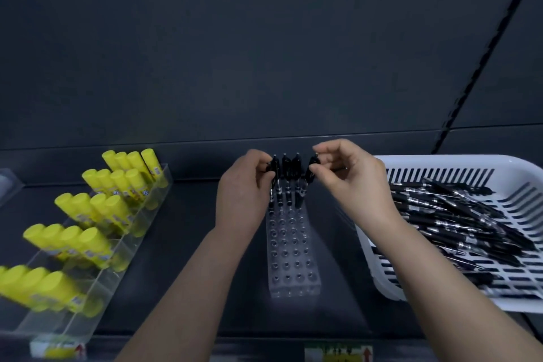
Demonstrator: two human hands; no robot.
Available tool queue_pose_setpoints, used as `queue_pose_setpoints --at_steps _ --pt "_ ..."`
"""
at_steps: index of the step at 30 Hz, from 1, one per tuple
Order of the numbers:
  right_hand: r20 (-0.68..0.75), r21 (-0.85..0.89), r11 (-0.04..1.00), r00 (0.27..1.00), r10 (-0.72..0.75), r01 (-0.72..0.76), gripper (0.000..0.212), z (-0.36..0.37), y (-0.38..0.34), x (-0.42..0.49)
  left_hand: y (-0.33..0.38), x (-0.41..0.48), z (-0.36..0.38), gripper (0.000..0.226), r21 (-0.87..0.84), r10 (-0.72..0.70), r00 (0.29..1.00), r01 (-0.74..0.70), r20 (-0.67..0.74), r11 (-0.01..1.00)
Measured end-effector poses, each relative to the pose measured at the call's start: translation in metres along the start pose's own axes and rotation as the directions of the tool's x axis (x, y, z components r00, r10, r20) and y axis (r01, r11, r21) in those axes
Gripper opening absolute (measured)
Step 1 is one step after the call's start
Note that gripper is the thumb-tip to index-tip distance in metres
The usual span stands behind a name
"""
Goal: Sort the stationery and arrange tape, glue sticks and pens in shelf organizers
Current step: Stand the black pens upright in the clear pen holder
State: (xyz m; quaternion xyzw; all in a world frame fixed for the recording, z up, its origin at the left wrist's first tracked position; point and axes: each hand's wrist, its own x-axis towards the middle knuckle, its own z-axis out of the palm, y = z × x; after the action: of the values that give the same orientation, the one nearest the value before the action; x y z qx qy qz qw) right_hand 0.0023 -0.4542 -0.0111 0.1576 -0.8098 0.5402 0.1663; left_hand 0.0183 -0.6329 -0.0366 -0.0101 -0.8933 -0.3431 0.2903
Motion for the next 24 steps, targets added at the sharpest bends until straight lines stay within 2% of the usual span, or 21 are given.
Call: queue_pose_setpoints --at_steps 5,11,17,24 --pt "-0.002 0.003 1.000 1.000 -0.026 0.026 0.023 0.013 -0.006 0.006 -0.005 -0.002 -0.002 0.019 -0.042 -0.022 1.000 0.022 0.000 0.999" --pt "0.038 -0.060 0.997 0.998 -0.050 0.053 0.024 0.036 -0.008 0.013 -0.014 -0.005 -0.012 0.033 -0.072 -0.117 0.992 0.120 0.044 0.990" --pt "0.172 -0.233 0.972 0.985 0.002 0.039 0.023 0.052 0.002 0.016 -0.021 -0.004 -0.028 0.021 0.021 -0.078 0.996 0.077 0.031 0.997" --pt "0.183 -0.286 0.957 0.983 0.010 0.044 0.029 0.054 0.000 0.014 -0.018 -0.005 -0.036 0.021 0.012 -0.045 0.999 0.045 0.014 0.999"
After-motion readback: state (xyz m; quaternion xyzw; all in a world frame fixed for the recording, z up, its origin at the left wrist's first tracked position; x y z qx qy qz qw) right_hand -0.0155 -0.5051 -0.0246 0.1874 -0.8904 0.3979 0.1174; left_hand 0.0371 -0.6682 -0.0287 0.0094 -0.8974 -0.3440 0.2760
